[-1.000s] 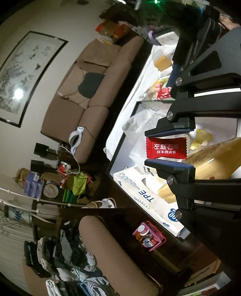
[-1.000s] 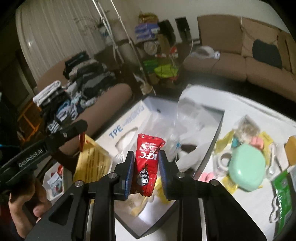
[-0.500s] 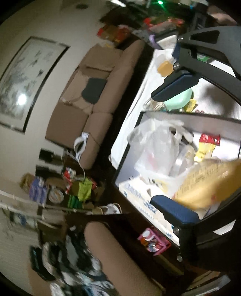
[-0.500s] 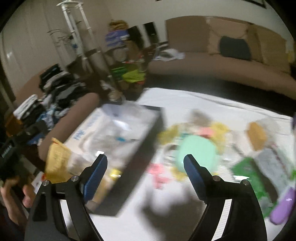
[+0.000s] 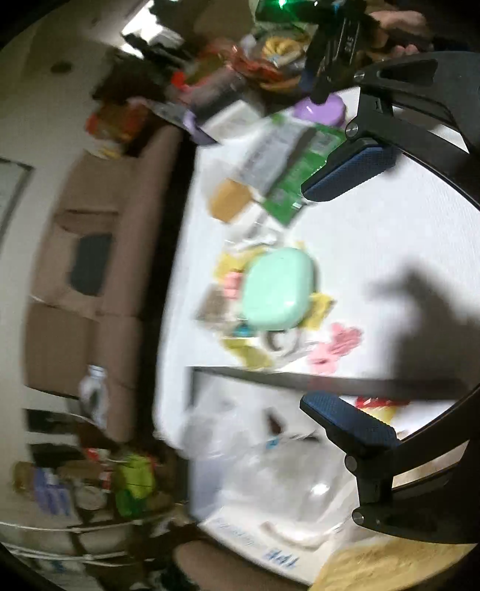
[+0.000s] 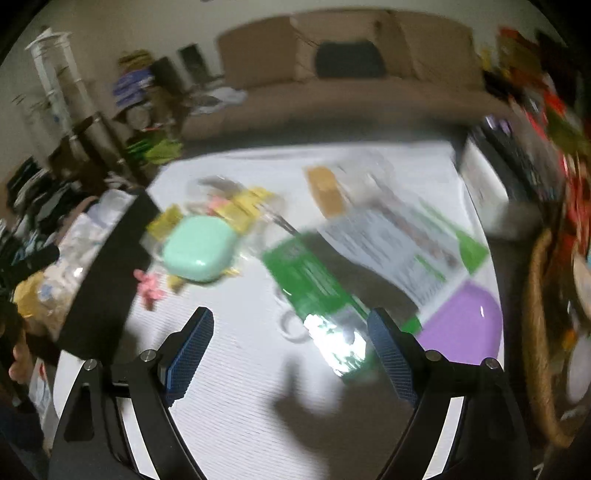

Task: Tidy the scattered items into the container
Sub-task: 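Drop the red candy into the black box with left while right drops the KFC tube in, then grasp the pink flower clip with the left gripper and lift it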

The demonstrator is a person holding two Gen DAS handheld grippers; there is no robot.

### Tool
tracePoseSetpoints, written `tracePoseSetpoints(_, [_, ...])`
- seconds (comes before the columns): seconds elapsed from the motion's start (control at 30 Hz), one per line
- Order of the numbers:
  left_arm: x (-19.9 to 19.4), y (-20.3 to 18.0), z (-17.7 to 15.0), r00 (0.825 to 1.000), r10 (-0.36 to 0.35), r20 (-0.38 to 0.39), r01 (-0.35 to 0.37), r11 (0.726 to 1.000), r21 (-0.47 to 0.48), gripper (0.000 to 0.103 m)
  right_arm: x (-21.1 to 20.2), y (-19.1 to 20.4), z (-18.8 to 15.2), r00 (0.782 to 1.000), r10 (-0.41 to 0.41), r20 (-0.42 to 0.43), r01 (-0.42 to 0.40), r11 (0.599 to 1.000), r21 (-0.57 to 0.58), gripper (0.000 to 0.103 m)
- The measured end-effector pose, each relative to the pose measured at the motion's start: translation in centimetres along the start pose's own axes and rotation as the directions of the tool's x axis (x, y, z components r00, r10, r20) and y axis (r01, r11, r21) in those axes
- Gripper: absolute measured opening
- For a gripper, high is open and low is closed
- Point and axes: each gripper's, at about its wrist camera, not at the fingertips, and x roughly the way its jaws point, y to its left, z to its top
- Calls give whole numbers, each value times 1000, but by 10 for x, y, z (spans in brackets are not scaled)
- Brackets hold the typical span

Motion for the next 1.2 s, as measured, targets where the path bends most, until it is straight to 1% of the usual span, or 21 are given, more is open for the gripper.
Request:
tracePoseSetpoints(0.07, [22, 1, -9, 998, 31, -57, -35, 997, -70, 103, 10, -7, -3, 999, 25, -48, -24, 999, 27, 88])
tracePoseSetpoints(0.13, [44, -4, -14, 992, 87, -96, -96, 990, -99, 103, 18, -4, -1, 996, 41, -77, -41, 999, 0, 88])
tracePoseSetpoints(0.27, [84, -31, -26, 959, 236, -157, -253, 963, -96, 103, 14, 3, 1, 997, 40, -59, -44, 997, -65, 88])
tracePoseSetpoints(0.43, [108, -45, -50, 938, 327, -118, -339, 935, -103, 100, 5, -3, -2, 998, 42, -47, -45, 996, -75, 88])
tracePoseSetpoints(0.47, [119, -44, -54, 931, 335, -147, -350, 931, -98, 94, 5, -5, -3, 998, 34, -47, -38, 996, -79, 88])
tracePoseSetpoints(0.5, [129, -42, -57, 914, 360, -186, -381, 920, -91, 79, 4, -6, -3, 998, 35, -47, -38, 996, -84, 88])
tracePoseSetpoints(0.53, [141, -37, -61, 890, 395, -226, -421, 903, -80, 70, 4, -7, -3, 998, 41, -48, -45, 995, -88, 88])
tracePoseSetpoints(0.57, [148, -31, -63, 880, 407, -243, -437, 896, -79, 58, 4, -7, -3, 998, 47, -50, -52, 995, -90, 88])
tracePoseSetpoints(0.6, [154, -23, -65, 874, 413, -256, -446, 891, -88, 55, 4, -6, -4, 997, 54, -51, -58, 994, -91, 88])
tracePoseSetpoints(0.7, [157, -1, -62, 866, 432, -253, -474, 870, -134, 56, 5, -3, -4, 997, 58, -56, -64, 993, -102, 88])
tracePoseSetpoints(0.77, [157, 5, -59, 846, 469, -253, -509, 852, -121, 56, 7, 0, -5, 996, 57, -63, -64, 992, -111, 88])
tracePoseSetpoints(0.83, [159, 9, -57, 865, 440, -240, -476, 872, -114, 54, 11, 4, -5, 996, 59, -70, -67, 991, -115, 88])
tracePoseSetpoints(0.87, [159, 10, -56, 878, 415, -237, -450, 885, -118, 42, 12, 5, -6, 995, 60, -74, -68, 991, -117, 88])
tracePoseSetpoints(0.9, [158, 10, -56, 890, 386, -241, -422, 899, -118, 40, 14, 7, -6, 995, 62, -78, -71, 990, -119, 88])
tracePoseSetpoints(0.93, [158, 5, -56, 889, 381, -253, -413, 907, -88, 40, 16, 9, -6, 995, 66, -79, -75, 990, -123, 88])
tracePoseSetpoints(0.97, [158, -3, -57, 896, 353, -269, -377, 925, -43, 39, 17, 11, -7, 994, 71, -79, -81, 988, -130, 88])
tracePoseSetpoints(1.0, [154, -14, -57, 906, 309, -289, -324, 946, -5, 39, 20, 16, -7, 994, 82, -78, -93, 985, -144, 88])
tracePoseSetpoints(1.03, [145, -23, -56, 918, 277, -282, -286, 958, 8, 39, 24, 19, -9, 993, 91, -76, -102, 982, -159, 88])
tracePoseSetpoints(1.1, [119, -40, -47, 944, 245, -221, -242, 969, 39, 39, 38, 30, -15, 991, 117, -69, -128, 973, -191, 88])
tracePoseSetpoints(1.17, [79, -50, -30, 969, 211, -132, -205, 977, 55, 39, 57, 38, -21, 980, 182, -81, -193, 969, -156, 88])
tracePoseSetpoints(1.2, [59, -49, -20, 980, 179, -85, -176, 983, 49, 39, 71, 47, -26, 969, 228, -95, -239, 963, -123, 88])
